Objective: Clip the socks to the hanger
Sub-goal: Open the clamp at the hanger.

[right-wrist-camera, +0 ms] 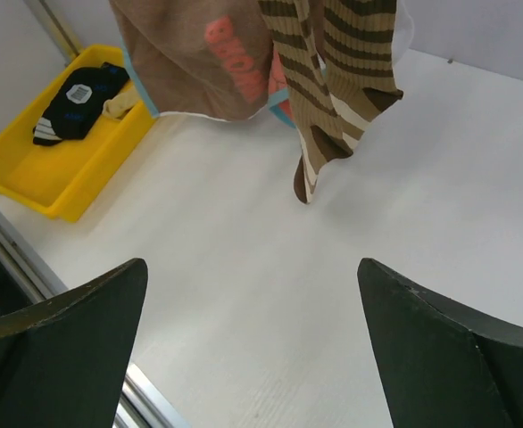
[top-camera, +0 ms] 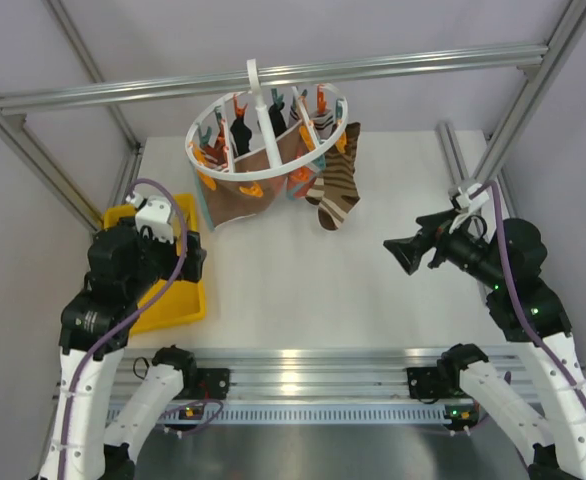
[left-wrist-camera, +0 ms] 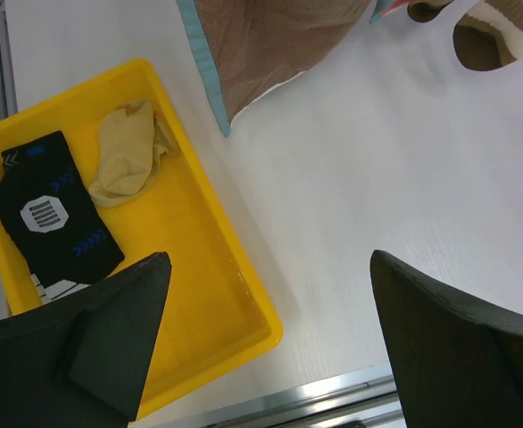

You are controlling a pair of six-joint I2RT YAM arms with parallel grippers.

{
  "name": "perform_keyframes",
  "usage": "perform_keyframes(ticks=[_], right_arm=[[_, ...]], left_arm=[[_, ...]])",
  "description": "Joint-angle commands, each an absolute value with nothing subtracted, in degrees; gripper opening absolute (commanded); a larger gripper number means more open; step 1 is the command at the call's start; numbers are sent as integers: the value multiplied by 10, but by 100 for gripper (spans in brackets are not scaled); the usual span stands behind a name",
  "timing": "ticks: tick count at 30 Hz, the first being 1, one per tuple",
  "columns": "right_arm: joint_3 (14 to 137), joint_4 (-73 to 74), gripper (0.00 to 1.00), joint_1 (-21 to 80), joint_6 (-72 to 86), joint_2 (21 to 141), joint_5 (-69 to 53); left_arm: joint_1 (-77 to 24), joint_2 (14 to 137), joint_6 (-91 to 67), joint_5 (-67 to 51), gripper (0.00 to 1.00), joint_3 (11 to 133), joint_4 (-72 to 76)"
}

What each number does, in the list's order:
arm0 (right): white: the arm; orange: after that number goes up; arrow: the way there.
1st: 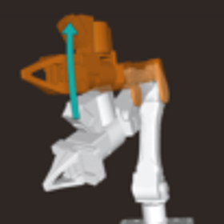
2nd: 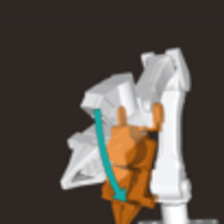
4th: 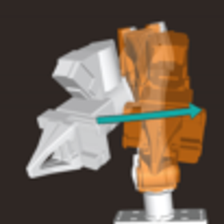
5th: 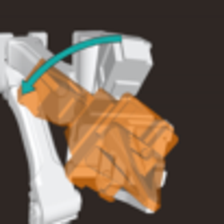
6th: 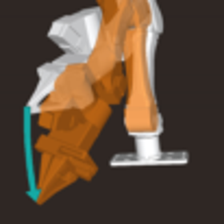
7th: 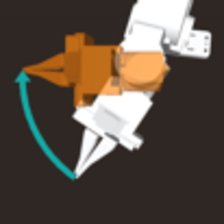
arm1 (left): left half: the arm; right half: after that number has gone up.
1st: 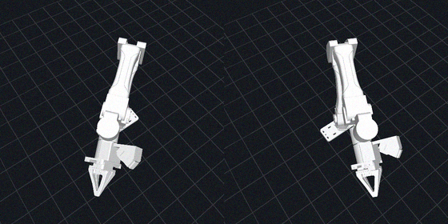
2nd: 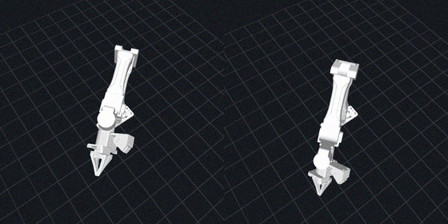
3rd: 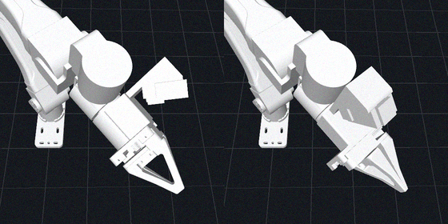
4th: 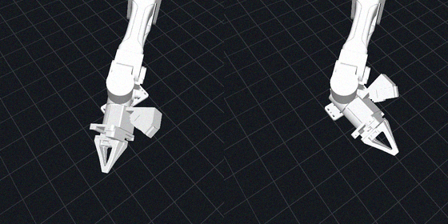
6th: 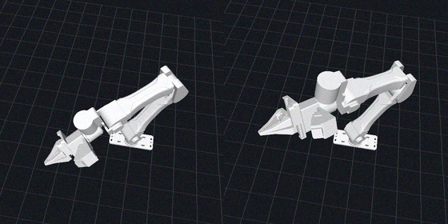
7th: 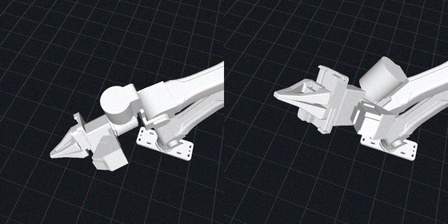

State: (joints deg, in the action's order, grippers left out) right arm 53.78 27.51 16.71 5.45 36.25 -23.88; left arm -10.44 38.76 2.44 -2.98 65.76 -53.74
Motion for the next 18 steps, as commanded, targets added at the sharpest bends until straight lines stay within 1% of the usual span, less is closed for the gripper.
perform_keyframes(ticks=[1,5,6,9,10,11,14,15,16,18], right_arm=[[559,245,100,159,47,369,-258],[559,188,100,159,57,393,-288],[558,169,100,160,61,399,-303],[555,74,100,164,82,424,-323],[556,52,100,171,86,440,-323],[560,12,99,177,93,450,-319],[582,-36,93,218,72,480,-276],[588,-40,88,233,60,487,-246],[600,-44,85,264,46,502,-230],[609,-60,78,294,5,513,-191]], left_arm=[[-101,369,7,-40,98,652,-477],[-101,339,17,-104,98,637,-422],[-102,324,18,-145,98,629,-393],[-101,300,20,-221,98,597,-350],[-101,295,20,-268,97,580,-321],[-101,291,16,-285,95,572,-308],[-101,280,4,-334,93,538,-247],[-101,278,3,-346,92,528,-231],[-101,277,3,-354,91,510,-216],[-101,276,5,-381,90,492,-172]])
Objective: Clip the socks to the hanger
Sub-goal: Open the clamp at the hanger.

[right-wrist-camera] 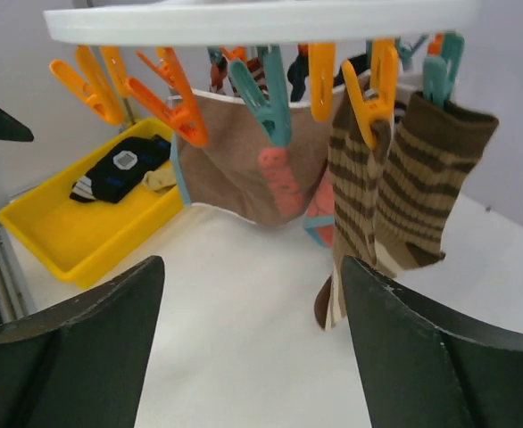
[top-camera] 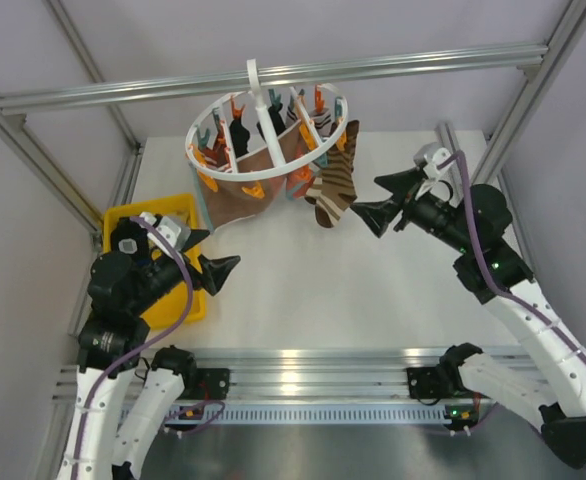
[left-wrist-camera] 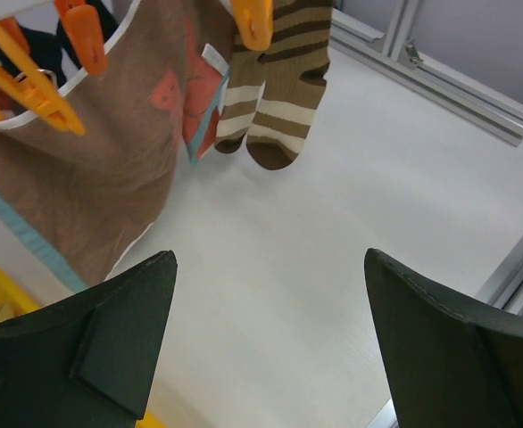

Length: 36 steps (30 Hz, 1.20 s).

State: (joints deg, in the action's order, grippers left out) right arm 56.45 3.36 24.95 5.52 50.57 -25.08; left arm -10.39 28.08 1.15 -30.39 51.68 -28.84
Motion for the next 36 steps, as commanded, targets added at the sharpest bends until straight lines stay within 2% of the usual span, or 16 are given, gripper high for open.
perform_keyframes(ticks=[1,6,16,36], right_arm=[[613,-67,76,321,-16,522,-177],[609,-113,63,408,-104,548,-57],[563,-250,57,504,-210,593,124],[526,-372,57,502,-247,656,138]], left_arm=[[-101,276,6,-385,90,477,-157],[-102,281,6,-393,89,440,-85],[-102,308,-29,-369,89,432,-20],[-102,332,-68,-343,90,441,-11]])
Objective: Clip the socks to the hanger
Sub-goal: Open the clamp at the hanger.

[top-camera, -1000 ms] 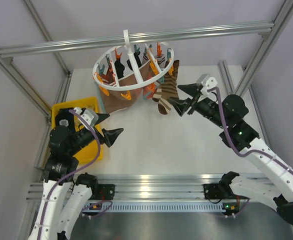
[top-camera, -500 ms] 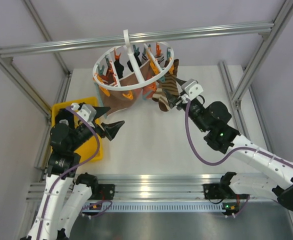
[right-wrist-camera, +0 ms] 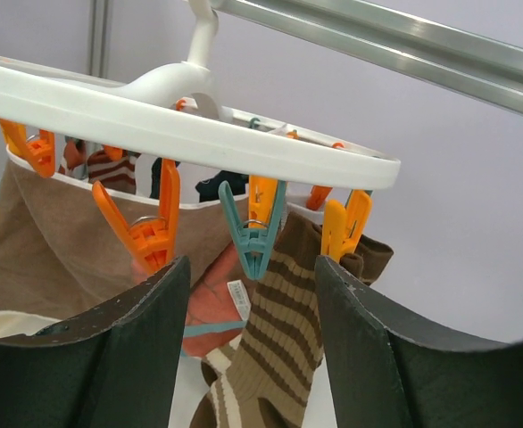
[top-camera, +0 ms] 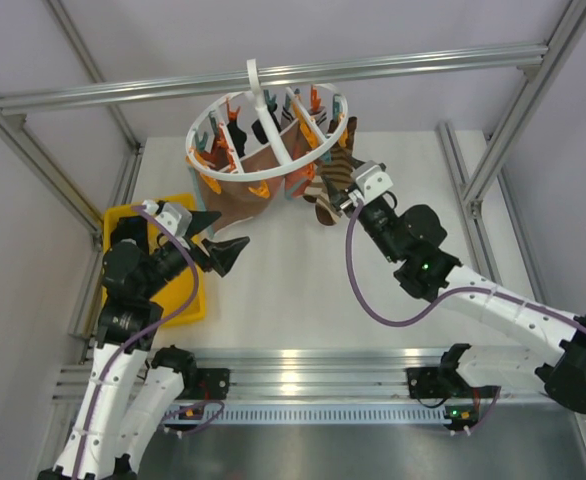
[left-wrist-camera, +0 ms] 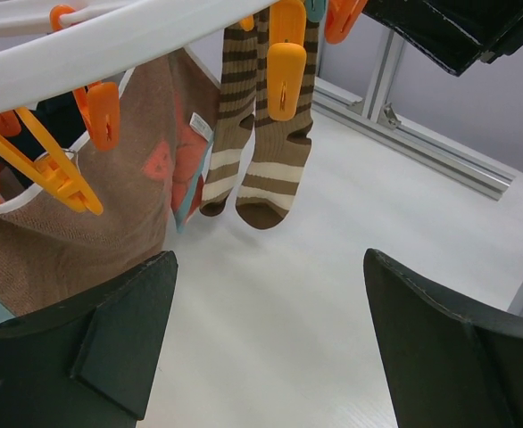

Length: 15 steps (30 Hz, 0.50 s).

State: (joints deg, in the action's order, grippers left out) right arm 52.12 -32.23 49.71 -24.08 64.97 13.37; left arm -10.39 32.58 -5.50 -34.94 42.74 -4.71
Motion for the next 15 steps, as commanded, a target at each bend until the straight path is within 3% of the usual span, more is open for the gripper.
perform_keyframes(ticks=[1,15], right_arm=[[527,-374,57,499,-247,660,138],[561,-401,57,472,-244,710,123]], left_arm=[[-102,332,-71,-340,90,441,-11],[-103,349,-70,-338,90,445,-6]])
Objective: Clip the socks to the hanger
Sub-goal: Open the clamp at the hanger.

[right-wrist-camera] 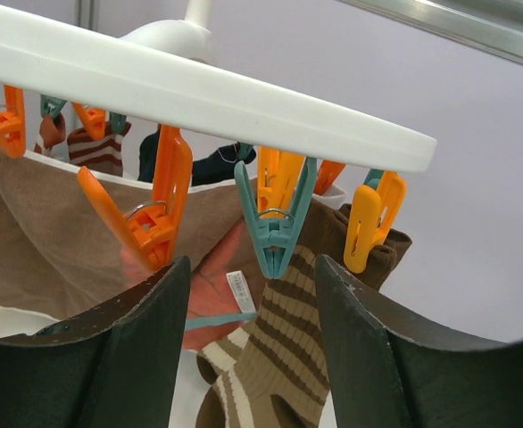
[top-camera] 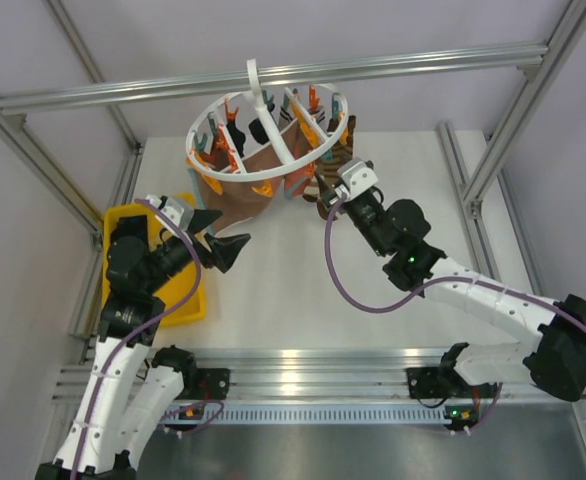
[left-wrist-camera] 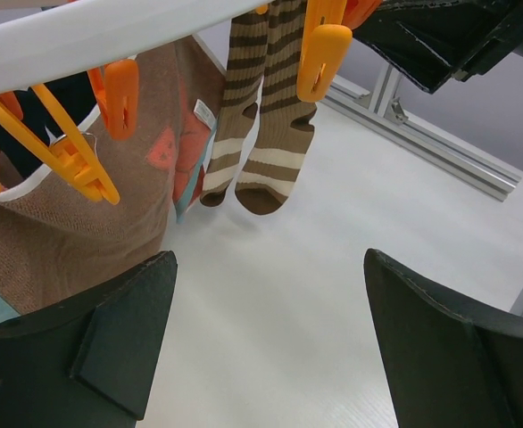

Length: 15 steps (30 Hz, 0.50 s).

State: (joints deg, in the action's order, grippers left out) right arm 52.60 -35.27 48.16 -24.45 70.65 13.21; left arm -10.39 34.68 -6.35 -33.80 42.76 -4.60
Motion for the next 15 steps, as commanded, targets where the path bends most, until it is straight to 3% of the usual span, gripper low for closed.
perform_keyframes(ticks=[1,15], right_arm=[[562,-403,57,471,-244,712,121],[602,-415,56,445,-248,751,84]], left_arm=[[-103,349,-70,-338,90,445,-6],[-103,359,-63,-339,90,442,-4]])
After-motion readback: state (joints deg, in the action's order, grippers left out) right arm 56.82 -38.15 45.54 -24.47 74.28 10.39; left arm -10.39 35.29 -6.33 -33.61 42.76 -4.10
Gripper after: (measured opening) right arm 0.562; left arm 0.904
